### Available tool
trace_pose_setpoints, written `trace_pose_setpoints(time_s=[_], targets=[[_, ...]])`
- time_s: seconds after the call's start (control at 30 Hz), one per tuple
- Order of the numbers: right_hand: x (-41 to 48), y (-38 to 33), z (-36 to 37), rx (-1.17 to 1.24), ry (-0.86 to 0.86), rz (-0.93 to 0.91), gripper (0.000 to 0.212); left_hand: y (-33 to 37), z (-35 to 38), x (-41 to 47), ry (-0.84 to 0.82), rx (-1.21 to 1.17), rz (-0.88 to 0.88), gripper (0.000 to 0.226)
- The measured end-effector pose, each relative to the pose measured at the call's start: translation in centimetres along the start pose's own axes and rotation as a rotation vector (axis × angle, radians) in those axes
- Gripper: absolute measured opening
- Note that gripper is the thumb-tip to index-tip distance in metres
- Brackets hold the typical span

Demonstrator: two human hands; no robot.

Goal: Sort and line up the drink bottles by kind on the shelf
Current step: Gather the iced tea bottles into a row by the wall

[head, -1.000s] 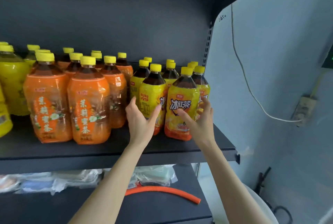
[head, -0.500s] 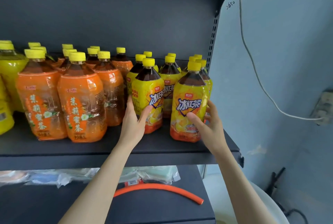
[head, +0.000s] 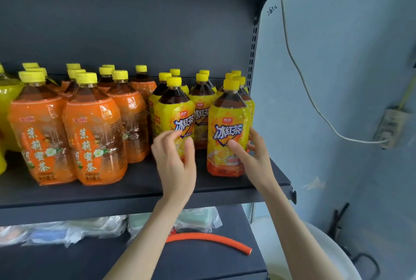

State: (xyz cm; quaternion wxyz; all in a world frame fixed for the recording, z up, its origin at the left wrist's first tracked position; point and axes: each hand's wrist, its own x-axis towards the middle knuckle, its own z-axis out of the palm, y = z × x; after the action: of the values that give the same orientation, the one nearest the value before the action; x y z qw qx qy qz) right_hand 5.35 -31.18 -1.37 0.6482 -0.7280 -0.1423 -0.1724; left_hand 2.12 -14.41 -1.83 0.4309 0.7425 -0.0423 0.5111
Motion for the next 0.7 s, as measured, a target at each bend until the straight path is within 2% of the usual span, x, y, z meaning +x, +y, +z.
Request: trace_pose_setpoints(time_s=[0.13,0.27,0.37,0.43,0.47,0.6,0.7], targets=[[0.3,-0.1,-0.7,0.015,-0.009,0.004,0.077,2.9,2.6,0.7,-0.287,-0.315,-0.203,0.051],[1.7,-0.5,-2.3,0.114,0.025,0.046,0.072,3.5,4.6,1.9,-0.409,-0.459,-0.359,0.062],[3.6,0.2,-3.1,0.164,-0.041,0.081,0.06,3.6,5.5,2.4,-0.406,-0.563,-0.46,0.041],[4.8,0.3,-3.3,0.191,-0.091,0.082,0.052,3.5,5.6,2.4,-0.403,-0.538,-0.44,0.033],[5.4,0.4,-3.2,0.208,-0.111,0.073,0.049,3.3,5.6,2.3,-0.389,-0.511,-0.413,0.034],[7.1,1.4,-2.4,0.256,-0.166,0.099,0.075,2.5,5.3,1.9,-0.249,-0.37,-0.309,0.044],[7.5,2.2,-2.2,0.215,-0.154,0.088,0.057,1.9,5.1,1.9,-0.177,-0.289,-0.286,0.058]])
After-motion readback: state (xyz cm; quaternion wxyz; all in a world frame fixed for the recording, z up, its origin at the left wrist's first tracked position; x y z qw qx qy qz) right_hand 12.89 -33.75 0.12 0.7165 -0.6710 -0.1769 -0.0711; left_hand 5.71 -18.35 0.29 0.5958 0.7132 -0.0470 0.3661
